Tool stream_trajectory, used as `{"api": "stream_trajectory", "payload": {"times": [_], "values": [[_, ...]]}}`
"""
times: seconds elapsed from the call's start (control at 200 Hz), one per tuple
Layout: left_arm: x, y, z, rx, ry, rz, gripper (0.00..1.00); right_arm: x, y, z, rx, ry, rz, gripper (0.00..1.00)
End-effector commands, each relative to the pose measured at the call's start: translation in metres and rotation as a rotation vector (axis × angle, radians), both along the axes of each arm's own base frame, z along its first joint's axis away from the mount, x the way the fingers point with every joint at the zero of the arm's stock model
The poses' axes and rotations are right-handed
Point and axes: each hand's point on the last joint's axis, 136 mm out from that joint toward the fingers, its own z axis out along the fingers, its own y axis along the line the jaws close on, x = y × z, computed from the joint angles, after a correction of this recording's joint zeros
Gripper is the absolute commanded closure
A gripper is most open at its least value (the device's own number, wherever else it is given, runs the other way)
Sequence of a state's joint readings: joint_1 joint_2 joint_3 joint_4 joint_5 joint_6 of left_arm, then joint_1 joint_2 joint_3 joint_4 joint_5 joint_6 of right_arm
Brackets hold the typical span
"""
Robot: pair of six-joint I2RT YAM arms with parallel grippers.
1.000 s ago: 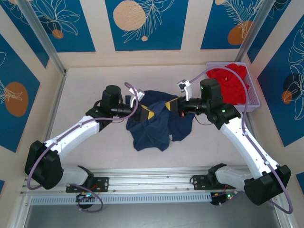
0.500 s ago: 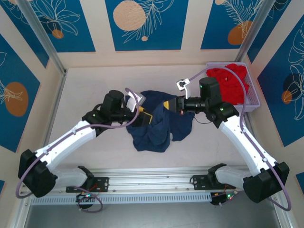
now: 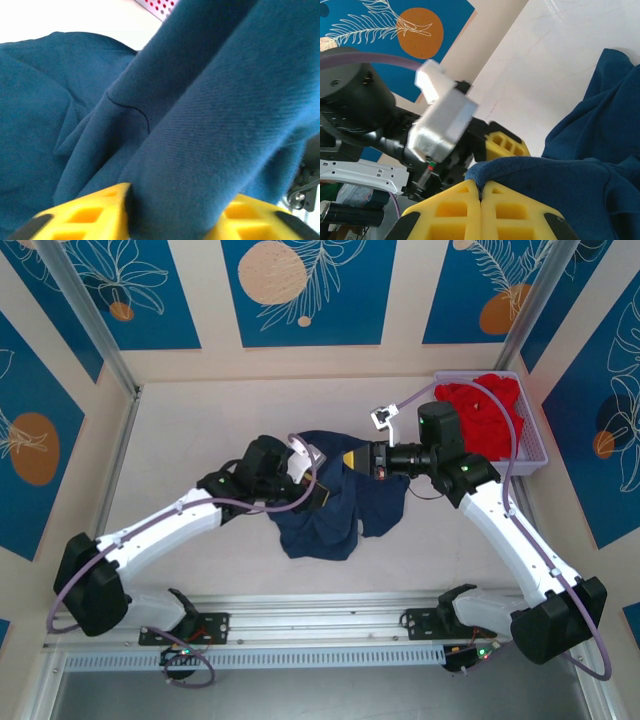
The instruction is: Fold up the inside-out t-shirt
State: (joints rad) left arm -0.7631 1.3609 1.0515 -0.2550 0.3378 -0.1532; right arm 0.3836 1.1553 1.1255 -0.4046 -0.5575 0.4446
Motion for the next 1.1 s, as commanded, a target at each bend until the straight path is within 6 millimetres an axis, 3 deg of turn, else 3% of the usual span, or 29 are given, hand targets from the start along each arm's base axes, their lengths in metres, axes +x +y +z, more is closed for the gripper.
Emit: {"api": "stream_trajectory", "payload": {"times": [0.0,0.09,0.16,0.33,0.49,0.62,0.715,0.905,1.095], "values": [[-0.006,-0.027,0.032,-0.157,0.038,-0.108,0.81,-0.004,-0.005,0.007,0.003,-0.051,-0.001,1.00],[-0.018,-0.032,0.052,-0.328,0.129,-0.213,0.93,0.002,-0.015,-0.004,-0.064,-0.056,-0.066,1.00],[-0.023,-0.024,0.073,-0.469,0.164,-0.265,1.00,0.013,-0.029,-0.021,-0.172,-0.049,-0.161,1.00],[-0.028,0.000,0.098,-0.546,0.102,-0.282,1.00,0.019,-0.047,-0.042,-0.303,-0.056,-0.231,0.93],[-0.033,0.006,0.108,-0.543,0.062,-0.301,1.00,0.020,-0.054,-0.041,-0.358,-0.069,-0.254,0.78],[-0.031,0.009,0.111,-0.540,0.050,-0.294,1.00,0.014,-0.060,-0.033,-0.412,-0.111,-0.250,0.71],[-0.029,0.010,0.110,-0.528,0.043,-0.282,1.00,0.000,-0.052,-0.022,-0.376,-0.179,-0.179,0.70],[-0.026,0.010,0.110,-0.523,0.044,-0.273,1.00,-0.047,-0.007,-0.002,-0.134,-0.281,0.117,0.70],[-0.028,0.011,0.107,-0.519,0.052,-0.273,1.00,-0.038,0.014,-0.002,-0.016,-0.258,0.159,0.67]]}}
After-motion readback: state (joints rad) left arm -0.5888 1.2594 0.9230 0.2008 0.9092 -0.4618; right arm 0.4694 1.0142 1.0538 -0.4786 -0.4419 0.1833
